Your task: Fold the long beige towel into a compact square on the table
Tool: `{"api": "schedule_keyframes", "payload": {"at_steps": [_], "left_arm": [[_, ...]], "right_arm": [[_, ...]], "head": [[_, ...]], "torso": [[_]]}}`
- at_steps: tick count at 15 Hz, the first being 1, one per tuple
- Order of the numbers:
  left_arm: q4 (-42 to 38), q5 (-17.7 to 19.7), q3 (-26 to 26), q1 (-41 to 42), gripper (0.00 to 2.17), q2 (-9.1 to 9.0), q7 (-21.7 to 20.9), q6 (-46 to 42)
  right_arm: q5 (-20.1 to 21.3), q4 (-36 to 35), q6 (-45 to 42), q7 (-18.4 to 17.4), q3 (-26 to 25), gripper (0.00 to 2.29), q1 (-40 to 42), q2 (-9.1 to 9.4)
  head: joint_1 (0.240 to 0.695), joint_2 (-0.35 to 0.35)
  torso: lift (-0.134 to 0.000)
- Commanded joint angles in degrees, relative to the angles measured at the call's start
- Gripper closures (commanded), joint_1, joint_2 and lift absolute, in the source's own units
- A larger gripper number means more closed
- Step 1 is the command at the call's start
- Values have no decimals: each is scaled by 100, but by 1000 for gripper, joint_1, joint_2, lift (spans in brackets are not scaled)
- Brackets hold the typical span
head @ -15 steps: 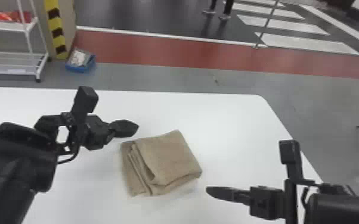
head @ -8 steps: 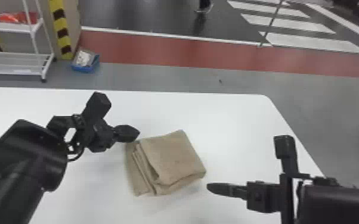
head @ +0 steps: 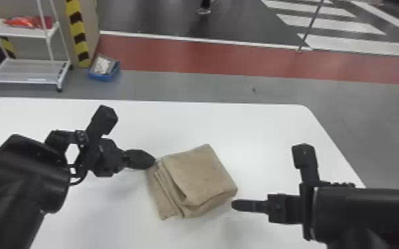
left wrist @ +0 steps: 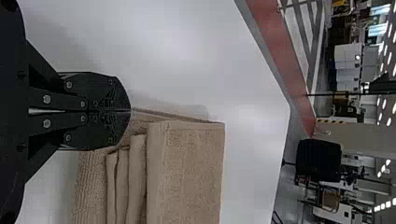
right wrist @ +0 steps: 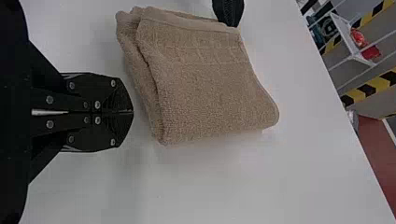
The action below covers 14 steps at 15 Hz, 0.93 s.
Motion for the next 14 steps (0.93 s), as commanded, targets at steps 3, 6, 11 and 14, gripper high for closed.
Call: {"api": "schedule_keyframes", "payload": {"at_steps": [3,6,11,14], "left_arm": [[-393,10,132,198,1980,14,-238,186],[-393,36,132,215,1980,14,-370,186],[-393,80,114,242,1980,14,-678,186],[-551,142,114,330,1980,14,-1003,380]], "right_arm": [[67,704,29,-258,316,2250,-407,9],[59,976,29,-513,404,2250,-627,23],[32,1301,29,-855,448,2250,-1093,23],[-20,1644,29,-1128,457,2250,-1365,23]], "head": [[695,-176],[695,-164],[695,-167],[695,-178]], "torso": [[-124],[-124],[-124],[-124]]}}
